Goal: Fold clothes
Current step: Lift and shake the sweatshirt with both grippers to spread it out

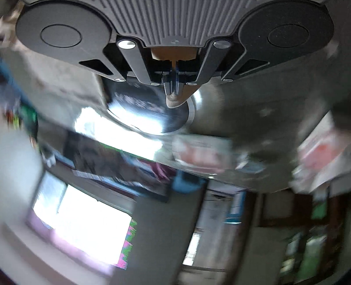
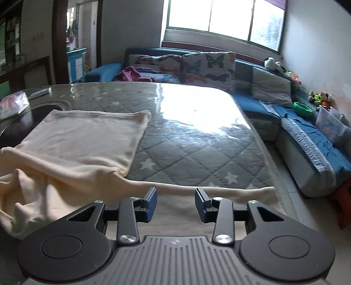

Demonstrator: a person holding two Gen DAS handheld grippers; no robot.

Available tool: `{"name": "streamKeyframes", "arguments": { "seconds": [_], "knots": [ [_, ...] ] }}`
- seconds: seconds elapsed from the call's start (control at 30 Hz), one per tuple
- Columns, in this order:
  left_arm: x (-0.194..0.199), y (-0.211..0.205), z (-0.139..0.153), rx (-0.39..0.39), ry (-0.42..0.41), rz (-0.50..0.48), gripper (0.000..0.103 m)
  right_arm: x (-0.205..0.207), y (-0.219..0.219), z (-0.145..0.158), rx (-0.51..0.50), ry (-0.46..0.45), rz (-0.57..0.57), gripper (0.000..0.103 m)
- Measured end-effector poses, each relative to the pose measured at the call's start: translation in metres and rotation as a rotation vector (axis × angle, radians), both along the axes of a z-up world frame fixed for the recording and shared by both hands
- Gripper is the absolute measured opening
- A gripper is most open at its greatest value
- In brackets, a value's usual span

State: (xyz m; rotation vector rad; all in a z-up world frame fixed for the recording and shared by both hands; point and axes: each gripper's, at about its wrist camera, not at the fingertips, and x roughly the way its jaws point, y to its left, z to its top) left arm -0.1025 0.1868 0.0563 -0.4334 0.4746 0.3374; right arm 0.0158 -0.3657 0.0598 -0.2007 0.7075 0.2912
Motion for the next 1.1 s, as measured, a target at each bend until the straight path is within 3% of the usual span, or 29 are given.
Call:
{"name": "streamKeyframes", "arguments": {
  "seconds": [0.17, 0.3, 0.43, 0.53, 0.7, 0.83, 0.97, 1.1],
  "knots": [
    [-0.022, 0.009, -0.016, 0.002, 0.07, 0.044, 0.003, -0.006, 0.01, 0.003, 0.013, 0.021, 0.057, 0.04],
    [-0.022, 0.009, -0.019, 0.008, 0.077, 0.069, 0.003, -0.016, 0.024, 0.005, 0.03, 0.048, 0.138, 0.04],
    [-0.026, 0.001, -0.005, 0.082, -0.011, 0.105, 0.002, -0.034, 0.046, 0.009, 0.03, 0.053, 0.259, 0.04],
    [-0.032, 0.001, 0.003, 0.094, -0.064, 0.103, 0.002, -0.044, 0.057, 0.012, 0.046, 0.069, 0.333, 0.04],
    [-0.023, 0.005, -0.015, 0.085, 0.086, 0.105, 0.004, -0.055, 0.08, 0.011, 0.057, 0.089, 0.439, 0.04],
    [-0.024, -0.001, -0.012, 0.089, 0.114, 0.105, 0.008, -0.063, 0.096, 0.009, 0.053, 0.091, 0.503, 0.039],
    [-0.026, -0.023, 0.007, 0.107, 0.067, 0.009, 0.013, -0.064, 0.103, 0.013, 0.069, 0.083, 0.524, 0.038],
    [-0.016, -0.065, 0.018, 0.104, 0.041, -0.214, 0.025, -0.063, 0.111, 0.013, 0.081, 0.092, 0.538, 0.038]
  ]
}}
